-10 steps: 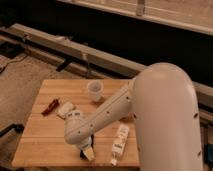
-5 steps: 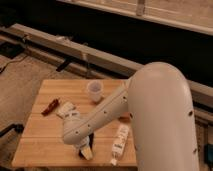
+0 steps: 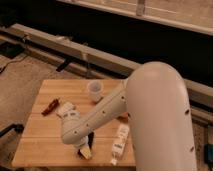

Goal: Place the eraser in the ceramic cup

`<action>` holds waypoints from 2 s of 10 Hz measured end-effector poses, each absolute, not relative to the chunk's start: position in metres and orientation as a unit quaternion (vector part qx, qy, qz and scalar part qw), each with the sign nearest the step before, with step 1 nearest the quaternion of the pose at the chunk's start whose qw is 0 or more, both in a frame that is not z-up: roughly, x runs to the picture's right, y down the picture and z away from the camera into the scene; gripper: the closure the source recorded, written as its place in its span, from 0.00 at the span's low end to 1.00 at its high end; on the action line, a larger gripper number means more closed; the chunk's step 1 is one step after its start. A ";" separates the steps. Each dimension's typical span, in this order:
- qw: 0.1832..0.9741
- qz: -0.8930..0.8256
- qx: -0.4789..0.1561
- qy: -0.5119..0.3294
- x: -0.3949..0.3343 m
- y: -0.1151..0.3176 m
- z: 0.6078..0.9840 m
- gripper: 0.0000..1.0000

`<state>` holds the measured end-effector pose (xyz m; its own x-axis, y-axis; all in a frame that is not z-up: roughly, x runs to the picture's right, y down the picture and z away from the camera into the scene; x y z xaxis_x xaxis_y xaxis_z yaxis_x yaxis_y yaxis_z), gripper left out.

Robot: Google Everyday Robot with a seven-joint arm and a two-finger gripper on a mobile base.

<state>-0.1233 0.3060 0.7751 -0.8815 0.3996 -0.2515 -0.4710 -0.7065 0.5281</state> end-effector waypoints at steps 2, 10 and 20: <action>0.212 0.930 -0.053 0.294 -0.121 0.301 0.778 0.20; 0.200 0.945 -0.060 0.253 -0.154 0.279 0.778 0.20; 0.212 0.917 -0.105 0.320 -0.124 0.295 0.787 0.23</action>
